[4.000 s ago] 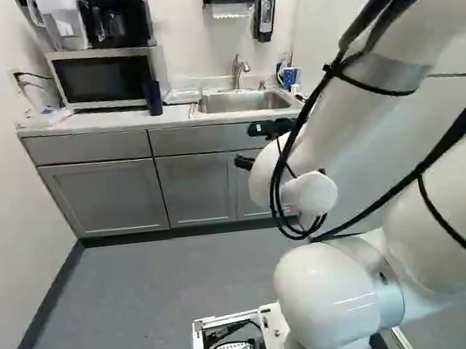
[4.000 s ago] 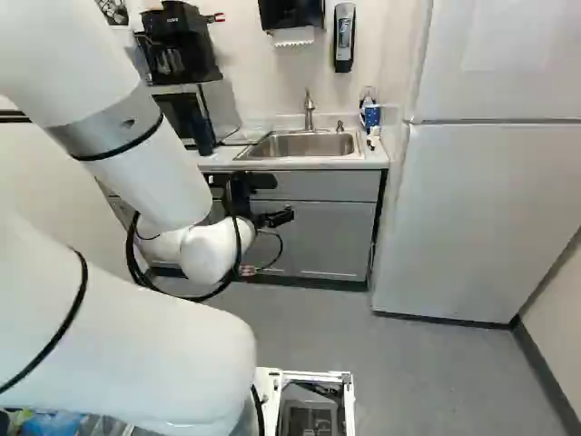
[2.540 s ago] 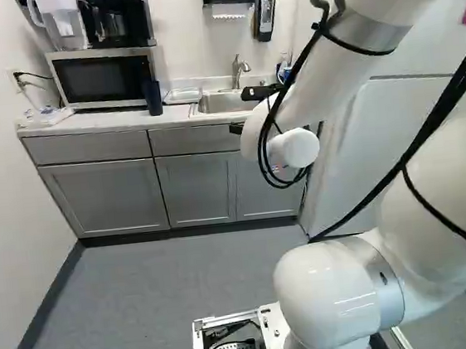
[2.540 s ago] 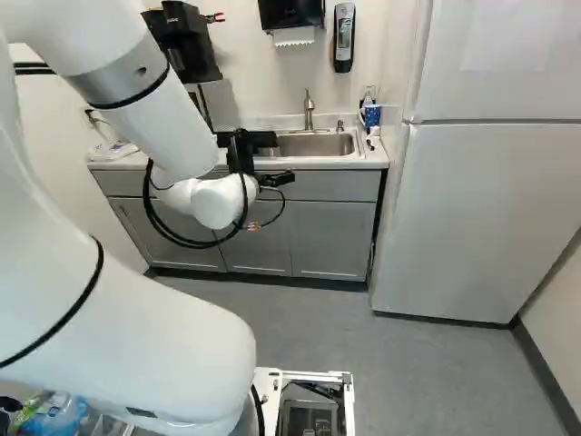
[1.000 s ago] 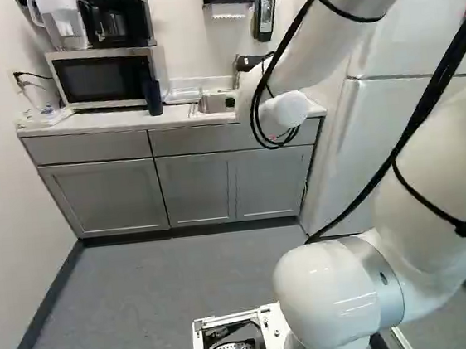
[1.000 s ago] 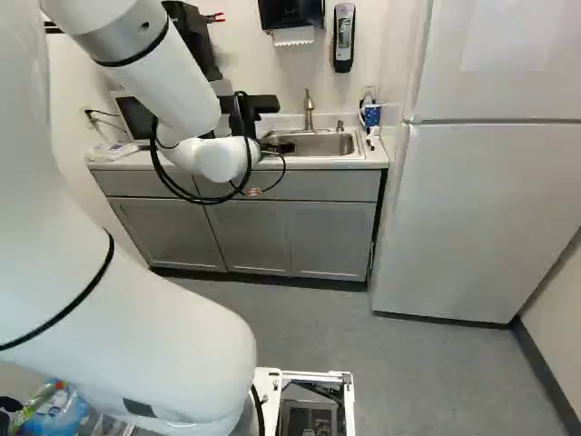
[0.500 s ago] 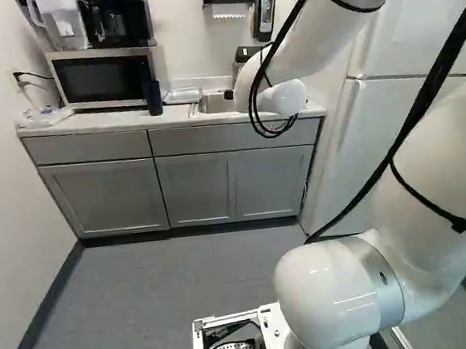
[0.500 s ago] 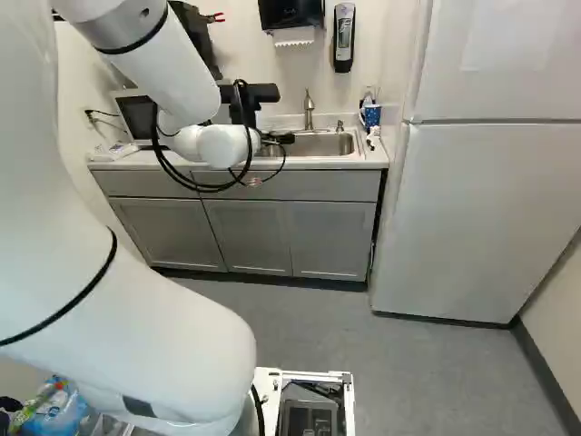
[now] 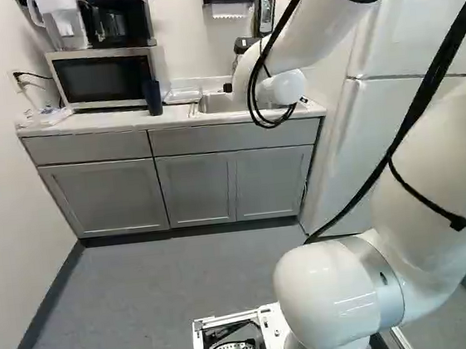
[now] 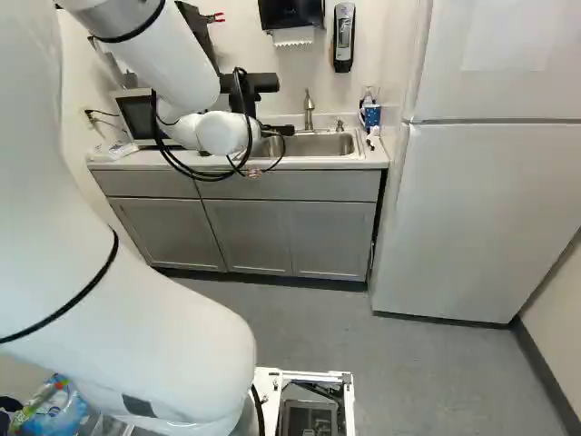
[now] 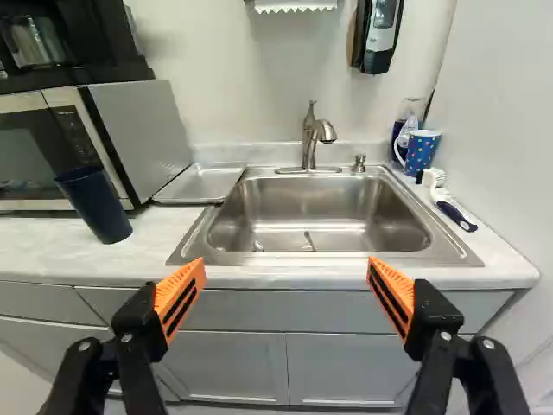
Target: Rinse the cup and place it in the tray
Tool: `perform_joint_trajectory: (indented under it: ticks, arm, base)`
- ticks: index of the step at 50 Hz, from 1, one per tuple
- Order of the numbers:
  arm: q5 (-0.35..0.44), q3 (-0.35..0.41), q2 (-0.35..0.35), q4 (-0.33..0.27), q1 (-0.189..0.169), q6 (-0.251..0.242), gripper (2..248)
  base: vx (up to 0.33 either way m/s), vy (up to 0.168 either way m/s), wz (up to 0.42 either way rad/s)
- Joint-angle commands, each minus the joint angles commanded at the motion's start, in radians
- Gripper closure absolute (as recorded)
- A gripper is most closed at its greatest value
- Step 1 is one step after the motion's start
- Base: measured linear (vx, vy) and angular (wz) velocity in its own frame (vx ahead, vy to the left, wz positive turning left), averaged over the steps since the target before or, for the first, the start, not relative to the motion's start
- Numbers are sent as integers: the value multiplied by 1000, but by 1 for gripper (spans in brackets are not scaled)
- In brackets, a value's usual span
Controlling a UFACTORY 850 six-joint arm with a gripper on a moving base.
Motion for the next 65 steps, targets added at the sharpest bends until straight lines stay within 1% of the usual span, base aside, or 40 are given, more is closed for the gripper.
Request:
perform_joint_trajectory:
  ticks: [65]
  arm:
    - [-165, -146, -8, 0, 0, 0, 3]
  base:
    - [0, 0, 0]
